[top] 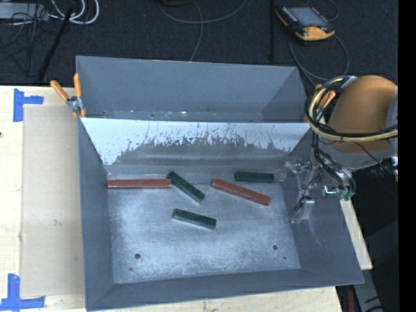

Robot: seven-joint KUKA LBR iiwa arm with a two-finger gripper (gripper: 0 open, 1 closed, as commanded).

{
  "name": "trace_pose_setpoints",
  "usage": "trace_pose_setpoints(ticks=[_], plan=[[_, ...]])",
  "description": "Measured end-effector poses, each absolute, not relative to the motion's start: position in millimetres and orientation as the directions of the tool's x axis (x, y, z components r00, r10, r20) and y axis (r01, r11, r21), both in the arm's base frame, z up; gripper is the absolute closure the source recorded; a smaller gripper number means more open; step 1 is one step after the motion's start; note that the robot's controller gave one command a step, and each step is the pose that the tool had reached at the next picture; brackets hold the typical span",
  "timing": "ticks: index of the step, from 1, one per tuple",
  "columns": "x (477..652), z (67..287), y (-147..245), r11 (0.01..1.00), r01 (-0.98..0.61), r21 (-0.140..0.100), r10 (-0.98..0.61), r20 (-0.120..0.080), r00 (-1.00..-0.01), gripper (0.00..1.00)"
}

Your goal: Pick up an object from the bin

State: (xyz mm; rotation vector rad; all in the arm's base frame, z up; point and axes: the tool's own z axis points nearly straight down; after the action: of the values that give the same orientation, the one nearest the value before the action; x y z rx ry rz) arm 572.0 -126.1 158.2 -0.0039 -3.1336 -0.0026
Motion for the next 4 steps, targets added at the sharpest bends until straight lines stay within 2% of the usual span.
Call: trace_pose_setpoints(ticks=[1,2,3,4], plan=[[619.7,72,-111,0.931,-0.366,0.001,-0.366,-0.002,-0.931,0.0],[618.1,71,-77,0.951,-0.309,0.0,-0.309,-0.002,-0.951,0.0],[620.4,74,-77,0.951,-0.31,-0.003,-0.31,-0.01,-0.951,1.0],[617.7,70,-77,0.95,-0.311,0.0,-0.311,-0.002,-0.95,0.0]])
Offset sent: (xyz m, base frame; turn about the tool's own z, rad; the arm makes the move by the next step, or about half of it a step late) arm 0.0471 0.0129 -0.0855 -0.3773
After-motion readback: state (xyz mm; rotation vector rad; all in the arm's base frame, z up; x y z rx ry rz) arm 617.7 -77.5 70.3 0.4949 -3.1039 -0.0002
